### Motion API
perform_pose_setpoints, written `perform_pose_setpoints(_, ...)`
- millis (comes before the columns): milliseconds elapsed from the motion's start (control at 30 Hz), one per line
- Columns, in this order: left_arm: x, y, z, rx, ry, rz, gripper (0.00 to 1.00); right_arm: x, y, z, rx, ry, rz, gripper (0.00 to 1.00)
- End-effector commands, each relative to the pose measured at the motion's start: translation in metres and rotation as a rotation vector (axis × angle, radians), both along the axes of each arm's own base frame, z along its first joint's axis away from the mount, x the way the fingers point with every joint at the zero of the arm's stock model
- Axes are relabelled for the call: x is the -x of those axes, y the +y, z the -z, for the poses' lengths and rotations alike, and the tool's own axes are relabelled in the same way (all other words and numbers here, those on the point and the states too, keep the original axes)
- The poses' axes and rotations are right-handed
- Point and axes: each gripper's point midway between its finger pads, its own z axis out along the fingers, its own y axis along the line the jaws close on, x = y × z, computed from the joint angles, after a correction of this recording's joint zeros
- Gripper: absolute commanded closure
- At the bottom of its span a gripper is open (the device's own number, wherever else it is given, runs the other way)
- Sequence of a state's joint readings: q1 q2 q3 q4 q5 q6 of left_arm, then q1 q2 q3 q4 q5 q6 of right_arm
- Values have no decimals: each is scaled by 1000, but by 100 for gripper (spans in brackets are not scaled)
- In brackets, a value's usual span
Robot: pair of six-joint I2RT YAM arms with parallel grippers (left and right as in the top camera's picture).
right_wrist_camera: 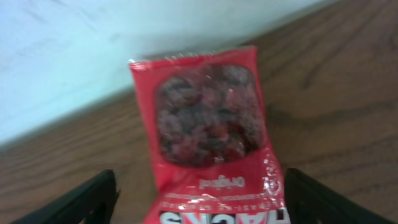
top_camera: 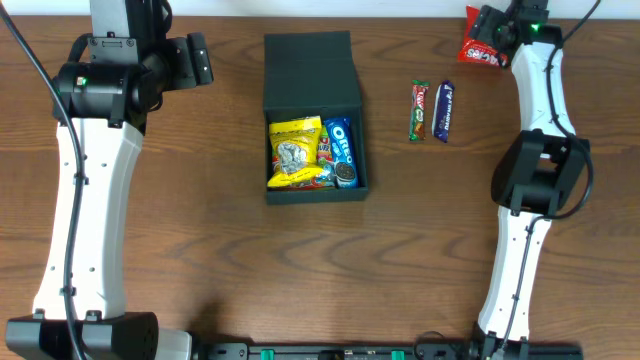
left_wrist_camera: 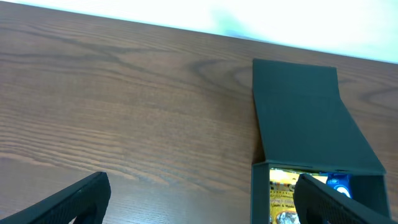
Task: Pack container
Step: 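Grasp the red snack bag with the right gripper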
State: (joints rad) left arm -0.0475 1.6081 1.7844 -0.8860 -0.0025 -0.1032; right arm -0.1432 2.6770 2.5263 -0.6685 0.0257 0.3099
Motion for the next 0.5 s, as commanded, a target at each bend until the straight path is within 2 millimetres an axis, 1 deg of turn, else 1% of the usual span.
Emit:
perform_pose_setpoints(0, 2, 1, -2, -7, -5, 9, 5, -3, -6, 1, 47, -2, -9, 5)
perform_pose_setpoints(33, 2, 1, -2, -7, -5, 9, 5, -2, -7, 5, 55, 7, -9, 2)
perform_pose_setpoints(100, 2, 1, -2, -7, -5, 9, 5, -2, -7, 14, 61, 21, -17, 1)
perform_pose_setpoints(233, 2, 1, -2, -7, -6, 9, 5, 0, -7, 33, 57, 50, -17, 1)
perform_pose_setpoints(467, 2, 1, -2, -7, -5, 9, 5, 3, -13, 54, 55, 76, -8, 1)
